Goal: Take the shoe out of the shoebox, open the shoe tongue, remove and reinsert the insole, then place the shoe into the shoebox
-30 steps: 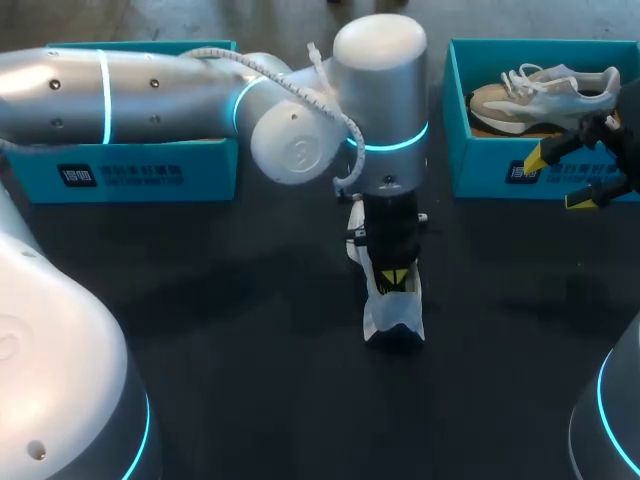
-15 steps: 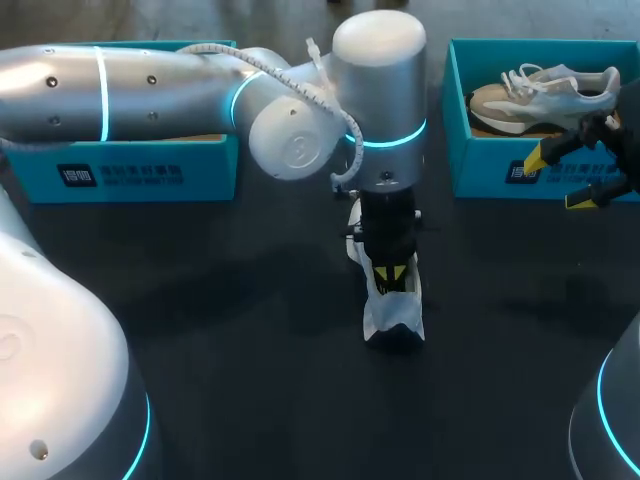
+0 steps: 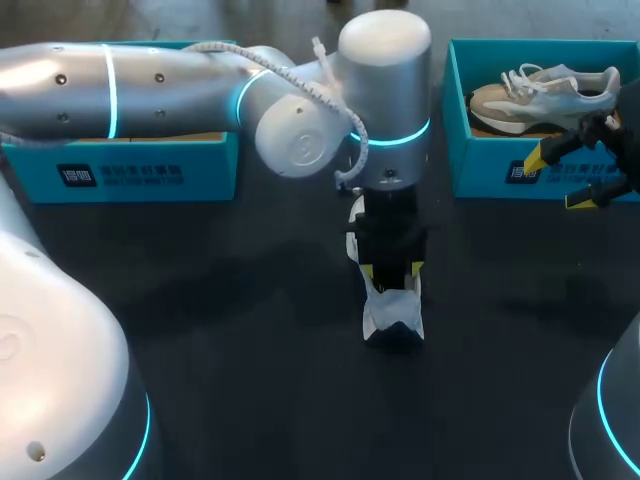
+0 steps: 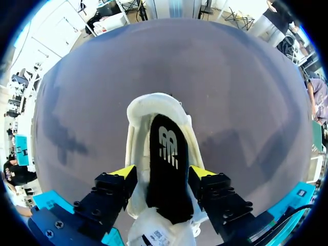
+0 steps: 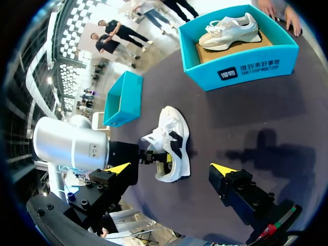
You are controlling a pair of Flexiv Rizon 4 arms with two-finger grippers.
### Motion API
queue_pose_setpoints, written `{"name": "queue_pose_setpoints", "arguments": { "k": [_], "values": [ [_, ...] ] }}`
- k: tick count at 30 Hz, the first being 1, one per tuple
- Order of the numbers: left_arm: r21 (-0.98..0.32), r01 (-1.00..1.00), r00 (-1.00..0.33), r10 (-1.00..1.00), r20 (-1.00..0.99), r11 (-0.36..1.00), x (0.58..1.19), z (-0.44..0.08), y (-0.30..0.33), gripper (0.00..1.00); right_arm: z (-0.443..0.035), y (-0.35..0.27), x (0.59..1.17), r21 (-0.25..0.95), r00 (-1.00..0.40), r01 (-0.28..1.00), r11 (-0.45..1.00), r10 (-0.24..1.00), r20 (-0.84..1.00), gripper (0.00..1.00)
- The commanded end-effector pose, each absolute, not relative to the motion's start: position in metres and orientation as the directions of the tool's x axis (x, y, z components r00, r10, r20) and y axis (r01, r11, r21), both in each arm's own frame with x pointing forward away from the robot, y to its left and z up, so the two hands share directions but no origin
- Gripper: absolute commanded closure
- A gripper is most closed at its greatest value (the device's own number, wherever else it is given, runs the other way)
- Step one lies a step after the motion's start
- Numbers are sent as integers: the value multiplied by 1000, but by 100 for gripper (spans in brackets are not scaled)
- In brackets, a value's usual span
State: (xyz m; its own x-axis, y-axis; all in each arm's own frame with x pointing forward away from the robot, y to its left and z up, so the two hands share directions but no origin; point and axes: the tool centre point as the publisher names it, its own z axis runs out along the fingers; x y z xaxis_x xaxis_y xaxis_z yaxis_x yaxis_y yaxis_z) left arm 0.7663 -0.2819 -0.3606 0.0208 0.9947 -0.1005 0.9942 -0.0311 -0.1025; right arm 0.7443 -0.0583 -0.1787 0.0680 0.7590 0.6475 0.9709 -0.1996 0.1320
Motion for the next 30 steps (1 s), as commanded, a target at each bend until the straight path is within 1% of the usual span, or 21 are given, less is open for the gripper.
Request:
{"name": "queue_pose_setpoints", "arguments": {
  "k": [1, 4, 6, 7, 9, 10, 12, 14, 15, 18, 30],
  "values": [
    [-113, 993, 21, 993, -116, -34, 770, -360, -282, 46, -179, -58, 744, 131, 71, 971, -201, 761, 645, 0],
    [-113, 993, 26, 993, -116, -39, 769, -360, -282, 45, -179, -58, 744, 131, 71, 971, -201, 761, 645, 0],
    [-112, 993, 26, 993, -112, -39, 769, -362, -282, 43, -179, -58, 744, 131, 71, 971, -201, 761, 645, 0],
    [-112, 993, 23, 994, -110, -36, 770, -363, -281, 39, -179, -58, 744, 131, 71, 971, -201, 761, 645, 0],
    [-114, 993, 19, 994, -106, -31, 772, -363, -281, 26, -179, -58, 744, 131, 71, 971, -201, 761, 645, 0],
    [-113, 993, 18, 994, -104, -30, 773, -363, -281, 15, -179, -58, 744, 131, 71, 971, -201, 761, 645, 0],
    [-113, 993, 18, 995, -98, -29, 775, -364, -281, 10, -179, -58, 744, 131, 71, 971, -201, 761, 645, 0],
    [-111, 993, 16, 995, -94, -26, 778, -364, -281, 7, -179, -58, 744, 131, 71, 971, -201, 761, 645, 0],
    [-110, 994, 15, 996, -94, -25, 779, -363, -281, 2, -179, -58, 744, 131, 71, 971, -201, 761, 645, 0],
    [-107, 994, 11, 996, -93, -21, 782, -361, -282, 0, -179, -58, 744, 131, 71, 971, -201, 761, 645, 0],
    [-89, 996, 1, 996, -86, -9, 800, -357, -282, 2, -179, -58, 744, 131, 71, 971, -201, 761, 645, 0]
  ]
}}
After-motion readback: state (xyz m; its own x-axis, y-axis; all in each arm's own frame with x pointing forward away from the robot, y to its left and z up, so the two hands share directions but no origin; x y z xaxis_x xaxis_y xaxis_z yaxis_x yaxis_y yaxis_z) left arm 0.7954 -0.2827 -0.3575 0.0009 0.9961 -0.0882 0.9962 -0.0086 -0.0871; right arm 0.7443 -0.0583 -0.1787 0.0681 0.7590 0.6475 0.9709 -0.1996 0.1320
